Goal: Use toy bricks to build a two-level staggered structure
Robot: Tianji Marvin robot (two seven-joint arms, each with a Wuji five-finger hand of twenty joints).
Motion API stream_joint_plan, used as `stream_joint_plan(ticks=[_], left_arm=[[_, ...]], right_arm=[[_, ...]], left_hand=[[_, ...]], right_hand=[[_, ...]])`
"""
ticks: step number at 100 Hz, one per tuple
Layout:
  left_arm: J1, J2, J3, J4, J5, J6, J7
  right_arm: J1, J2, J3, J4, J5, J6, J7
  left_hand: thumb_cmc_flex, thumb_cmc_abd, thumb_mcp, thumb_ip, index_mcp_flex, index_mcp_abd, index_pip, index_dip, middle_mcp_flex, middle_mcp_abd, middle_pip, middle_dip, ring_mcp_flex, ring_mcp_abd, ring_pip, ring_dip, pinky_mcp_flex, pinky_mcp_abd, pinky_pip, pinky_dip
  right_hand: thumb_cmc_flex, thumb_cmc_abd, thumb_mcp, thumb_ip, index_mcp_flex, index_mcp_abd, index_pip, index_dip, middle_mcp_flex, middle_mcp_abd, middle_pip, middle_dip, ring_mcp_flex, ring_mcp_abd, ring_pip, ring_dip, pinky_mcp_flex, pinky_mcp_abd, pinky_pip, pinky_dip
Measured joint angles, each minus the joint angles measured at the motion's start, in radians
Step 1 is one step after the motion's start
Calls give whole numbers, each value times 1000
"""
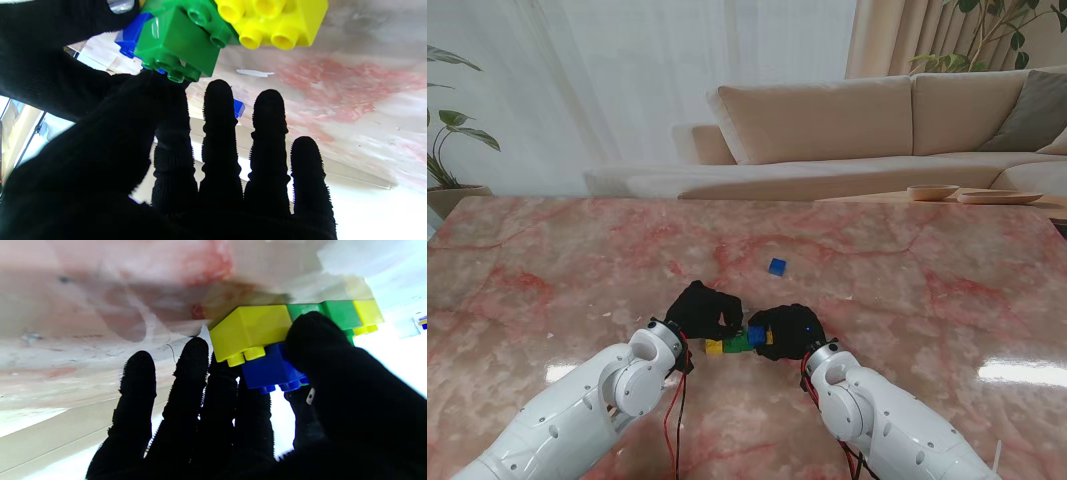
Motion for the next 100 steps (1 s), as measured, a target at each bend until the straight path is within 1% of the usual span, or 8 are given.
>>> stream_joint_plan(ticks=[23, 25, 28, 31, 50, 57, 78, 100], left_arm=[[-19, 4, 26, 18, 28, -18, 1], [-20, 5, 28, 20, 31, -20, 1], [-22, 5, 30, 21, 35, -22, 1], [-24, 6, 32, 23, 37, -24, 1], [-30, 10, 38, 24, 45, -26, -10], [-33, 12, 38, 20, 52, -26, -20], [-34, 26, 37, -11, 75, -15, -67], [-46, 36, 56, -24, 102, -8, -80]], right_arm=[[0, 0, 0, 0, 0, 0, 0], [0, 0, -1, 0, 0, 0, 0], [0, 0, -1, 0, 0, 0, 0], [1, 0, -1, 1, 1, 0, -1], [1, 0, -2, 1, 1, -1, -1], [1, 0, -2, 1, 1, -2, -1], [1, 0, -1, 0, 1, -2, 2], [1, 0, -1, -1, 2, -2, 3]], left_hand=[[-4, -4, -1, 0, 9, -7, 16, -9, 0, -5, -3, -2, 0, 0, 0, 0, 0, 0, 0, 0], [-4, -5, -1, -7, 9, -11, 16, -9, 0, -5, -6, -5, 0, 0, 0, 0, 0, 0, 0, 0], [-4, -14, -1, -8, 10, -18, 17, -9, 9, -6, -20, -11, 2, 0, 0, 0, 1, 0, 0, 0], [-4, -14, -1, -16, 19, -20, 16, -9, 16, -6, -23, -14, 23, 0, 0, 0, 1, 0, 0, 0], [-6, -14, -2, -18, 19, -44, 20, -9, 28, -6, -41, -31, 26, 0, 0, 0, 12, 0, 1, 0], [-6, -14, -4, -18, 14, -54, 27, -10, 28, -6, -44, -38, 26, 0, 0, 0, 12, 0, 1, 0], [-6, -14, -10, -18, 15, -58, 27, -18, 28, -6, -52, -40, 31, 0, 0, -3, 13, 0, 1, 0], [-6, -14, -14, -18, 23, -60, 38, -18, 37, -6, -53, -40, 31, 0, 0, -3, 13, 0, 1, 0]], right_hand=[[0, -1, 0, 0, 1, -2, 2, -9, 1, 0, 0, 0, 5, -1, -2, 0, 1, 0, 0, 0], [0, -1, 0, 0, 1, -2, 2, -9, 1, 0, 0, 0, 6, -1, -2, 0, 1, 0, 0, 0], [0, -1, 0, 0, 1, -2, 2, -9, 1, 0, 0, 0, 6, -1, -2, 0, 1, 0, 0, 0], [0, -1, 0, 0, 1, -2, 2, -9, 1, 0, 0, 0, 6, -1, -2, 0, 1, 0, 0, 0], [0, -3, 0, 0, 1, -4, 4, -9, 4, 0, -1, 0, 6, -1, -2, 0, 1, 0, 0, 0], [0, -3, 0, 0, 1, -4, 9, -10, 4, 0, -2, 0, 6, -1, -2, 0, 1, 0, 0, 0], [0, -8, -1, 0, 1, -6, 11, -10, 5, -1, -2, 0, 6, -1, -2, 0, 2, 0, 0, 0], [0, -8, -1, 0, 1, -7, 12, -12, 8, -3, -2, 0, 6, -1, -2, 0, 2, 0, 2, 0]])
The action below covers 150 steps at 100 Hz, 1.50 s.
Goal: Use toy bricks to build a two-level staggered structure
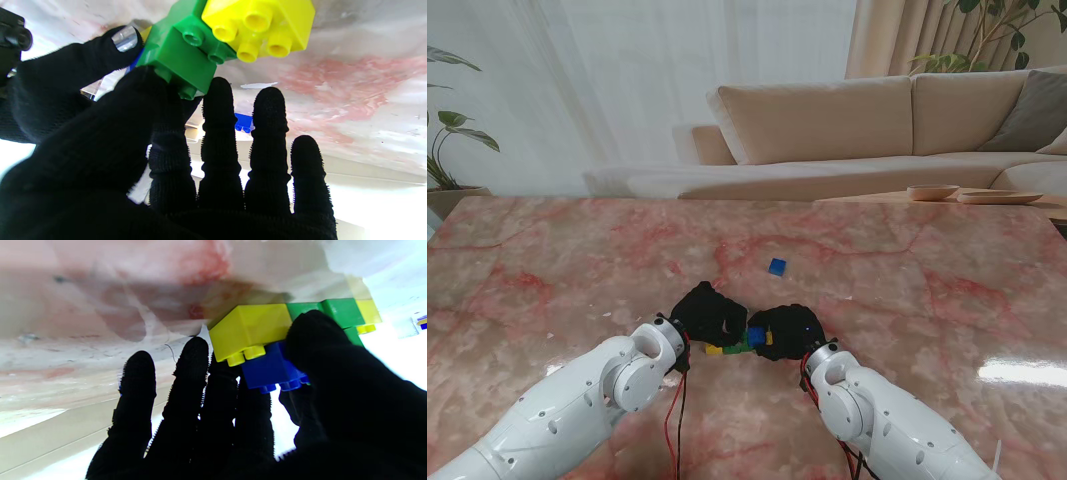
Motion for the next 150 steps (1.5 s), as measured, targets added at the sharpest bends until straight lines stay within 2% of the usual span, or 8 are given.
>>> stream_joint_plan(ticks=[34, 46, 62, 65, 72, 91, 116, 150], left_arm=[[-33, 4, 40, 13, 31, 2, 10], [-42, 0, 45, 23, 29, 11, 15], [-45, -4, 47, 36, 13, 13, 24], [-46, -5, 47, 36, 8, 13, 22], [-47, -5, 47, 38, -1, 11, 16], [-61, -3, 53, 42, -8, 0, -9], [-79, 10, 61, 6, -1, 16, -101], [-85, 12, 65, 3, -9, 18, -114]], right_arm=[[0, 0, -1, 0, 2, 0, 0], [0, 0, -1, 1, 3, -1, -2], [3, -1, -1, 6, 8, -7, -4], [3, -2, -1, 7, 9, -8, -4], [4, -2, -1, 8, 9, -10, -4], [5, -1, -1, 8, 10, -12, -1], [5, -1, 0, 6, 8, -15, 1], [5, -1, -2, 7, 8, -15, -1]], left_hand=[[-2, -1, -1, -7, 0, -8, 34, 2, 1, 0, 1, 1, 0, 0, 0, 0, 0, 0, 0, 0], [-4, 0, -10, -12, 3, -19, 16, -1, 1, 0, 1, 1, 0, 0, 0, 0, 0, 0, 0, -1], [-14, 0, -7, -21, 3, -34, 15, -1, 1, -1, 1, 1, 0, 0, 0, 0, 0, 0, 0, -1], [-14, 0, -7, -21, 3, -34, 14, -1, 1, -1, 1, 1, 0, 0, 0, 0, 0, 0, 0, -1], [-14, 0, -7, -21, 3, -37, 14, -1, 1, -1, 1, 1, 0, 0, 0, 0, 0, 0, 0, -1], [-14, 1, -8, -21, 0, -38, 24, 0, 1, -2, 1, 1, 0, 0, 0, 0, 0, 0, 0, -1], [-13, 1, -8, -21, -2, -37, 25, 0, 1, 2, 14, 1, 0, 0, 0, 0, -12, 0, 0, -1], [-13, 1, -9, -21, -2, -37, 24, -1, 1, 4, 24, -1, -2, 0, 0, 0, -12, 0, 0, -1]], right_hand=[[0, 0, 0, -10, 0, -1, 2, -1, 2, 0, -1, 10, 0, 0, 0, 0, 2, 0, 3, 0], [0, -5, -21, -53, 9, -4, 62, -69, 42, 3, -23, 82, 35, -1, 3, 0, 21, 1, 14, 0], [2, -16, -35, -55, 9, -4, 100, -104, 64, 3, -34, 101, 63, 1, 16, 1, 29, 2, 26, 0], [10, -21, -43, -57, 9, -4, 118, -132, 70, 3, -41, 107, 65, 1, 16, 2, 35, 6, 33, 0], [15, -28, -47, -66, 9, -4, 145, -167, 87, 3, -57, 111, 90, 12, 18, 10, 38, 11, 39, 0], [15, -29, -49, -66, 9, -4, 157, -183, 89, 3, -59, 113, 105, 12, 19, 10, 38, 12, 39, 0], [15, -43, -51, -69, 9, -15, 180, -193, 100, 2, -63, 117, 105, 13, 19, 11, 38, 12, 39, 0], [15, -45, -52, -69, 9, -15, 184, -195, 101, 2, -64, 124, 105, 12, 20, 11, 38, 12, 49, 0]])
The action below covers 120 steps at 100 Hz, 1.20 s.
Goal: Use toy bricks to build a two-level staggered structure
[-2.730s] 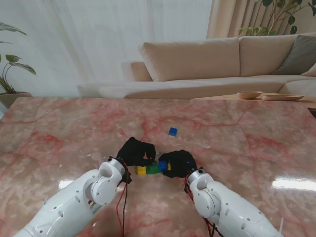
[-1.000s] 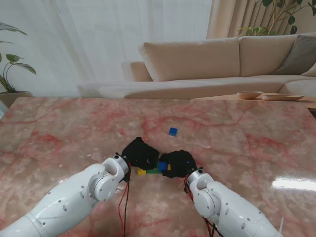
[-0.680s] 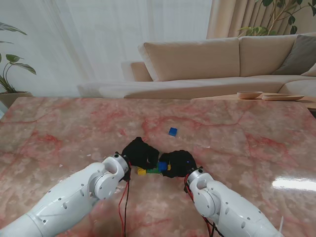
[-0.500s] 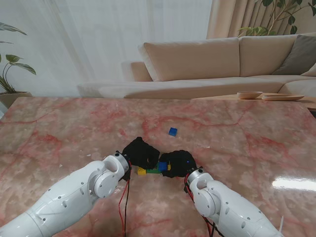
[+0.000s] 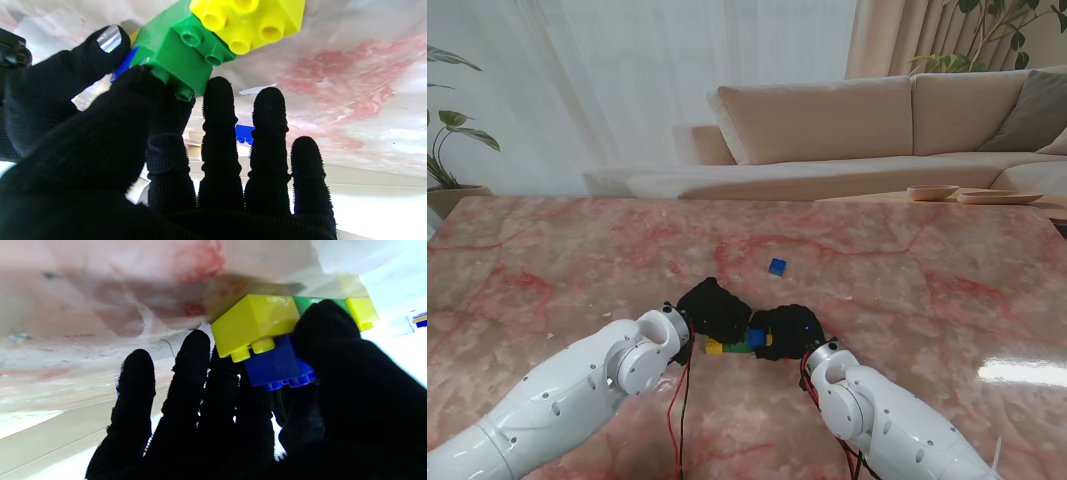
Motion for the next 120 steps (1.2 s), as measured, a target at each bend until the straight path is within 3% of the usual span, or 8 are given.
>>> stream_joint_plan(ticks=[12, 30, 39, 48, 49, 60, 84, 120], left_arm=[[32, -6, -39, 0, -25, -6, 8], [102, -15, -90, -2, -50, -17, 94], [130, -22, -115, -2, -81, -30, 116], [154, -31, -137, -6, -104, -44, 149], [157, -32, -139, -8, -107, -44, 151], [191, -42, -173, -35, -138, -51, 173], [240, -46, -224, -115, -131, -16, 190], [255, -44, -263, -130, -132, 20, 177]], right_arm=[[0, 0, -1, 0, 0, 0, -1], [3, 0, -5, 5, -2, -4, -8], [4, -1, -7, 8, -2, -5, -13], [6, -2, -8, 11, -2, -5, -17], [6, -2, -8, 11, -2, -5, -17], [7, -3, -10, 15, -1, -5, -22], [12, -6, -14, 23, 0, -10, -32], [13, -7, -16, 33, -6, -23, -47]], left_hand=[[1, 0, 0, 1, 0, 0, -23, -1, -13, 0, 1, -1, -8, 0, 0, 0, -2, 0, 0, 0], [4, 0, 0, 7, -30, 19, -73, 16, -103, 1, 61, -57, -51, 0, -34, -16, -37, 0, -21, -1], [5, -24, -1, 8, -45, 76, -132, 17, -159, 1, 91, -98, -84, 0, -65, -28, -51, 0, -38, -12], [5, -32, 4, 9, -55, 128, -198, 38, -209, 1, 130, -219, -103, 0, -75, -41, -73, 0, -53, -12], [-1, -32, 33, 11, -82, 154, -214, 29, -221, 1, 134, -235, -118, 0, -102, -48, -76, 0, -64, -13], [-40, -32, 67, 12, -96, 193, -271, 47, -279, 5, 140, -260, -165, 0, -112, -63, -91, -1, -78, -14], [-81, -32, 78, 15, -106, 197, -285, 63, -288, 6, 140, -274, -189, 0, -112, -74, -109, -4, -90, -24], [-80, -9, 77, 15, -107, 204, -308, 72, -315, 7, 140, -284, -208, 0, -135, -93, -113, -4, -108, -25]], right_hand=[[0, 0, -8, -1, 0, -6, 3, -1, 4, -3, 0, 1, 0, 0, 6, 0, 0, 0, 0, 0], [0, -4, -10, -1, 1, -7, 13, -3, 12, -4, -1, 4, 3, 1, 10, 0, 10, 0, 1, 0], [0, -4, -10, -2, 2, -8, 14, -3, 15, -5, -1, 10, 11, 1, 14, 0, 10, 0, 1, 0], [-2, -5, -11, -3, 10, -8, 14, -9, 26, -5, -1, 11, 14, 2, 17, 0, 12, 0, 2, 0], [-2, -5, -11, -3, 10, -8, 14, -9, 26, -5, -1, 11, 14, 2, 17, 0, 14, 0, 2, 0], [-3, -10, -11, -3, 20, -8, 14, -13, 33, -5, -2, 13, 14, 2, 18, 0, 20, 0, 3, 0], [-4, -17, -11, -4, 33, -8, 14, -14, 49, -5, -2, 13, 14, 3, 15, 0, 25, 0, 14, 0], [-5, -23, -15, -4, 41, -8, 14, -14, 60, -5, -4, 13, 15, 3, 15, 0, 28, 0, 14, 0]])
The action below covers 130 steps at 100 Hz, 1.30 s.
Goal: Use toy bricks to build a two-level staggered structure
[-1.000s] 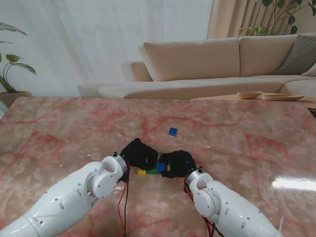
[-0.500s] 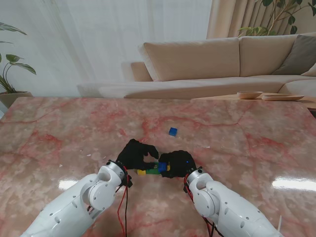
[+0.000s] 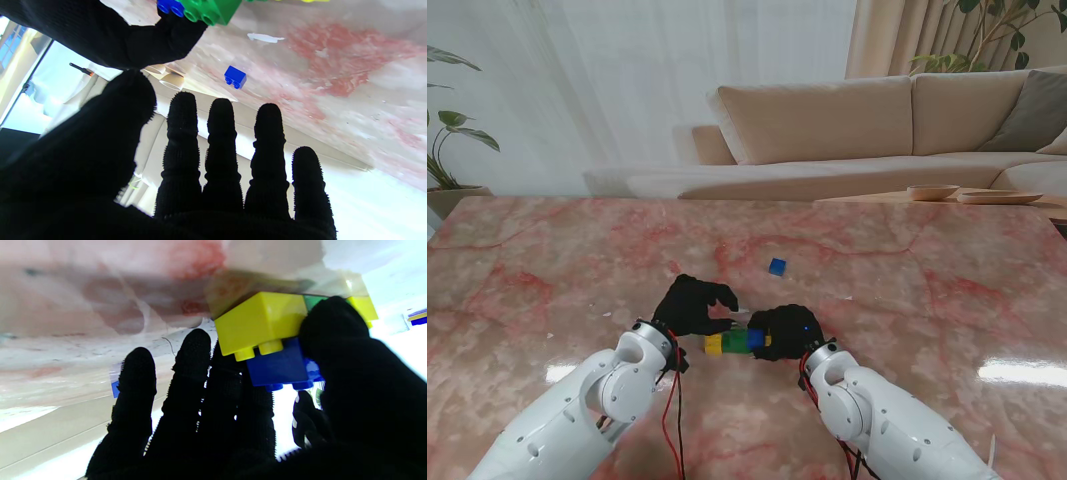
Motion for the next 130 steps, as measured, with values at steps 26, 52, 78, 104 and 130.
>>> stream_joint_plan(ticks=[26, 52, 78, 104, 130], left_arm=[[-70, -4, 32, 51, -40, 37, -3], [-255, -36, 156, 204, -148, 48, -26], [-432, -109, 289, 435, -229, -31, -23], [-579, -223, 410, 724, -309, -134, -16], [-673, -350, 481, 971, -337, -218, -18]], right_arm=[[-3, 0, 2, 0, -6, -8, -4], [-5, 1, 4, -1, -9, -10, -3], [-8, 1, 10, 0, -8, -14, -3], [-13, 2, 24, 1, -8, -26, 3], [-14, 6, 32, -1, -7, -38, 15]], left_hand=[[0, 82, 0, 50, -67, 30, -86, 5, -122, 25, -85, -102, -7, 0, -62, -69, 1, 0, -23, -13], [0, 122, 21, 79, -238, 98, -328, -72, -361, 49, -141, -240, -161, -13, -215, -245, -10, -40, -99, -117], [0, 154, 31, 93, -302, 107, -442, -136, -496, 46, -184, -282, -265, -58, -302, -355, -33, -72, -125, -197], [0, 155, 31, 93, -336, 110, -490, -151, -527, 40, -179, -291, -302, -63, -299, -370, -35, -72, -134, -202], [0, 159, 31, 102, -362, 117, -564, -202, -583, 30, -217, -320, -407, -65, -300, -375, -38, -72, -217, -228]], right_hand=[[0, 0, 0, 0, 0, 0, 0, 0, 0, 0, -1, 0, 0, 0, 0, 6, 0, 0, 0, 0], [0, 0, 0, 0, 0, -2, 0, 0, 0, 0, -6, 2, 0, 0, 0, 7, -1, 0, 0, 0], [0, 0, 0, 0, 2, -3, 0, -8, 1, -1, -8, 3, 0, 0, 0, 7, -2, 0, 0, 0], [0, 0, 0, 0, 5, -3, 0, -10, 1, -2, -8, 10, 0, 0, 2, 8, -4, 0, 0, 0], [0, 0, 0, -9, 8, -3, 0, -10, 1, -3, -9, 11, 0, -1, 5, 9, -4, 0, 0, 0]])
